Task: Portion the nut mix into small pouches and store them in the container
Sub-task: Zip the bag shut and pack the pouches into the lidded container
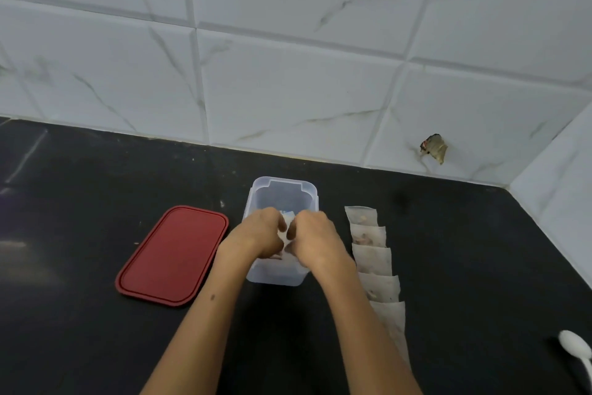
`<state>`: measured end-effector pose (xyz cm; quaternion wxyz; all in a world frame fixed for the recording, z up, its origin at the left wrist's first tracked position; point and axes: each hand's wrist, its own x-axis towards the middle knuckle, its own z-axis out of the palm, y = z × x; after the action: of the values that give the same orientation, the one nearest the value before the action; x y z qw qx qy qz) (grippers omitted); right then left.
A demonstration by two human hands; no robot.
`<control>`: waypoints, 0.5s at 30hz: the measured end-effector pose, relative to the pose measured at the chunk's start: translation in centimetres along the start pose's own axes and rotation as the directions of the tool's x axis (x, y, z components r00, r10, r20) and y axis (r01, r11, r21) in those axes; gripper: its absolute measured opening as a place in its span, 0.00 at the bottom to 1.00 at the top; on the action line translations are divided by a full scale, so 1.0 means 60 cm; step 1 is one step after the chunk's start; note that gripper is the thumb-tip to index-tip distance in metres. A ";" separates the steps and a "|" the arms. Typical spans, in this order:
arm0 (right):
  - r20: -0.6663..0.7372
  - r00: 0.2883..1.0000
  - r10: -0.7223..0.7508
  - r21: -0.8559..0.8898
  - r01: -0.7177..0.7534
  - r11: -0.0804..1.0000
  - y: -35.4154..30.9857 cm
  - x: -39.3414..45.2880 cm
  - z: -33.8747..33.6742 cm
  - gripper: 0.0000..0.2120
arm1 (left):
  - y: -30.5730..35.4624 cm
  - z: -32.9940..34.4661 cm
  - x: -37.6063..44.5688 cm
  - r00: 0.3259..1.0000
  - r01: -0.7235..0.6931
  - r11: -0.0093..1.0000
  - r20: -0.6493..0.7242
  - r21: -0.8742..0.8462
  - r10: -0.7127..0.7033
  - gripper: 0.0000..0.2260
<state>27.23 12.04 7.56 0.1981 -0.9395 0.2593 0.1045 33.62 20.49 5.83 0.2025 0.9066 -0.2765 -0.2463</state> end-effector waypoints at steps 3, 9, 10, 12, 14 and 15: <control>-0.170 0.983 -0.076 0.126 0.098 0.987 0.044 -0.035 -0.026 0.12 | 0.017 0.008 -0.021 0.972 -0.120 0.961 -0.228 -0.249 0.062 0.16; -0.388 0.915 0.107 0.429 0.077 0.900 0.180 -0.106 -0.037 0.06 | 0.094 0.093 -0.050 0.938 -0.271 0.802 -0.334 -0.532 0.096 0.03; -0.381 0.911 0.157 0.438 0.029 0.898 0.203 -0.110 -0.027 0.06 | 0.105 0.113 -0.049 0.955 -0.232 0.818 -0.285 -0.527 0.087 0.03; -0.338 0.901 0.271 0.443 -0.102 0.891 0.248 -0.112 0.002 0.06 | 0.119 0.154 -0.046 0.983 -0.122 0.856 -0.180 -0.502 0.034 0.04; -0.278 0.883 0.379 0.456 -0.226 0.861 0.283 -0.112 0.031 0.06 | 0.124 0.191 -0.041 0.994 -0.014 0.887 -0.101 -0.461 -0.036 0.07; -0.247 0.874 0.419 0.480 -0.265 0.836 0.295 -0.112 0.045 0.07 | 0.125 0.206 -0.040 0.995 0.030 0.899 -0.070 -0.438 -0.068 0.08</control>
<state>11.97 2.25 1.51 0.3304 -0.8127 0.4722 -0.0860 21.98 13.36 0.56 0.4053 0.8544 -0.1827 -0.2689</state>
